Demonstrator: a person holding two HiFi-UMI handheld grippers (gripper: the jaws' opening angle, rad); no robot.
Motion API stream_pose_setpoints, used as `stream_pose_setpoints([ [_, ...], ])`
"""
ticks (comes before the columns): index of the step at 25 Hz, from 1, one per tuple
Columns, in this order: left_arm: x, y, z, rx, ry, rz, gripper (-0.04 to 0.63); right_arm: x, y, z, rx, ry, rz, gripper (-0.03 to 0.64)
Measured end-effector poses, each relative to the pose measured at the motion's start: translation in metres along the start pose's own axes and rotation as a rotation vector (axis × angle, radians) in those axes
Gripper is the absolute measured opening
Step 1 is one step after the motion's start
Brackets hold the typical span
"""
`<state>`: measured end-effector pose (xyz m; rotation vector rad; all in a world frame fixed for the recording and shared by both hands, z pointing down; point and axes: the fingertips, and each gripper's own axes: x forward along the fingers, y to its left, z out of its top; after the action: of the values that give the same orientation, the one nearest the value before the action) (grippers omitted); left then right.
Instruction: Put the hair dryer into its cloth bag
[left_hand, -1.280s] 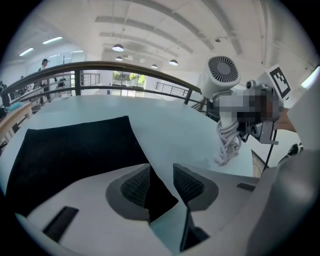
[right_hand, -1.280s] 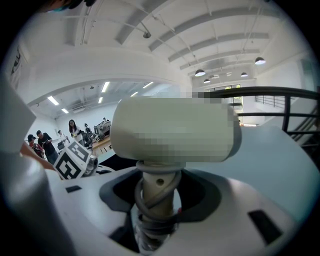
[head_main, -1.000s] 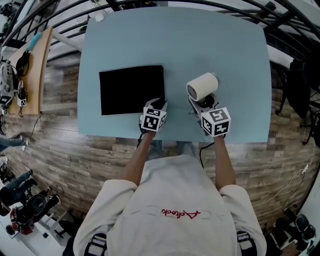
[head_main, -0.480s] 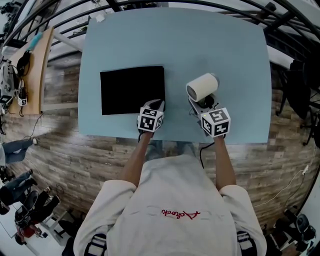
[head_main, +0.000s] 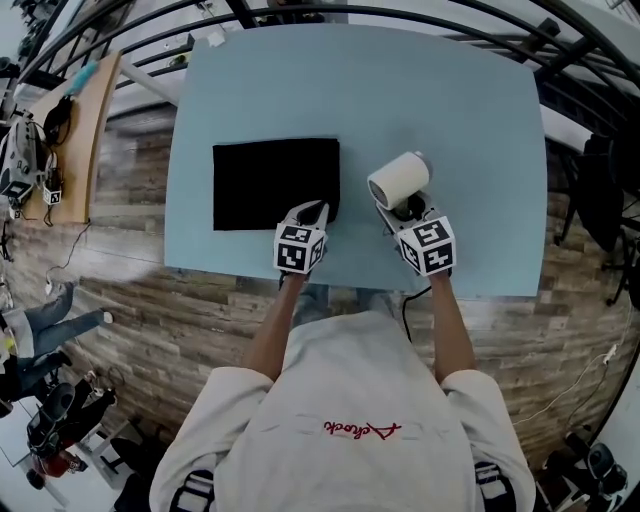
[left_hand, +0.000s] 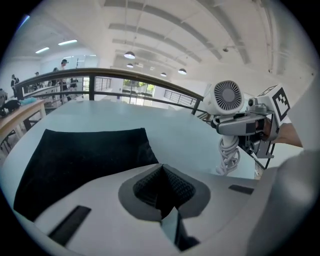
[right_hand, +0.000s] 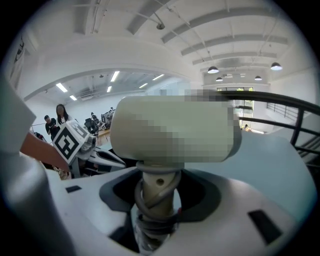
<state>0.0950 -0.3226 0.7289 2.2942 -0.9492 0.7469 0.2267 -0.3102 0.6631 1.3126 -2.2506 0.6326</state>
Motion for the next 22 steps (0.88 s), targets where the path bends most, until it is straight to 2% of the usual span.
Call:
stream_pose_setpoints([
  [15, -0.047, 0.044, 0.025, -0.076, -0.134, 0.081, 0.009, 0.054, 0.052, 0.006, -0.239, 0.182, 0.16, 0.216],
  [22, -0.067, 0.054, 0.029, -0.101, -0.183, 0.09, 0.009, 0.083, 0.071, -0.001, -0.351, 0.316, 0.226, 0.216],
])
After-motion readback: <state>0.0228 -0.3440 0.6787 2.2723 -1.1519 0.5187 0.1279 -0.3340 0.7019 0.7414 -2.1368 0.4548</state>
